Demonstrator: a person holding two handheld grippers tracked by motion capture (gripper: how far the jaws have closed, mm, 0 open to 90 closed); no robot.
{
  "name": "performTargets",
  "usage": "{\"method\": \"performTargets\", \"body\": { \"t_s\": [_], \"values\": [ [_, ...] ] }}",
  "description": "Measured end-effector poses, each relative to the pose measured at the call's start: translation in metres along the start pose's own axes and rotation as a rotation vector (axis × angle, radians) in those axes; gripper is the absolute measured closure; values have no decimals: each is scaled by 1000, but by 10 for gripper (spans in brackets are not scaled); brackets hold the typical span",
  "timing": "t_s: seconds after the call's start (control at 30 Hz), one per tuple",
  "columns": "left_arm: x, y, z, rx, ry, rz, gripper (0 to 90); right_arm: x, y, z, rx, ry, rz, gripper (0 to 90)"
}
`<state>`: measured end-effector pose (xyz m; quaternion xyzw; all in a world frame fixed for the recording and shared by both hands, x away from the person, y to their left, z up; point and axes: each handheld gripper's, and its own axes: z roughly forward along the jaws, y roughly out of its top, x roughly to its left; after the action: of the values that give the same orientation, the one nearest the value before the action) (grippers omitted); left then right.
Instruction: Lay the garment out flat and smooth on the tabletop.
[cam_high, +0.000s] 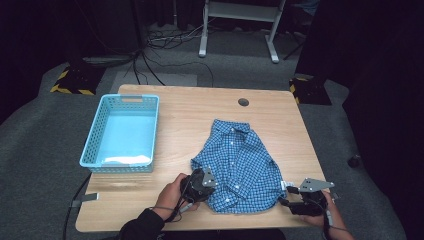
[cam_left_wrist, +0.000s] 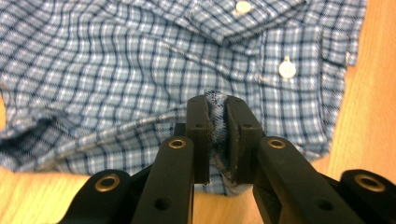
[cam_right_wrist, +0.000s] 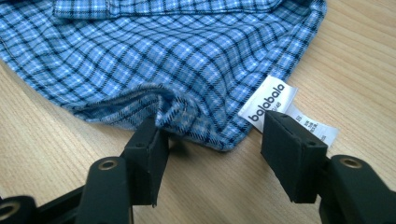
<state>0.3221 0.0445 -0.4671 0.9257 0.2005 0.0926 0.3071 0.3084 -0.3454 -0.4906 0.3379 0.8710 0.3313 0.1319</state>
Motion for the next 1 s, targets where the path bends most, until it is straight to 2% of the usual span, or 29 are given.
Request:
{"method": "performTargets", "body": {
  "t_s": [0.1, 0.37, 0.43, 0.8, 1.0],
  "values": [
    [1, -5, -3, 2, 0, -7, 807, 0, 0, 0, -1, -1, 1, 416],
    [1, -31, -16, -22, -21, -65, 792, 0, 0, 0, -3, -2, 4, 413],
    [0, -37, -17, -13, -22, -67, 795, 0, 0, 0, -3, -3, 4, 407],
    [-8, -64, -27, -5, -2, -110, 793, 0, 0, 0, 4, -14, 8, 371],
    [-9, -77, -34, -37, 3, -159, 763, 0, 0, -1, 10, -20, 7, 355]
  ]
}}
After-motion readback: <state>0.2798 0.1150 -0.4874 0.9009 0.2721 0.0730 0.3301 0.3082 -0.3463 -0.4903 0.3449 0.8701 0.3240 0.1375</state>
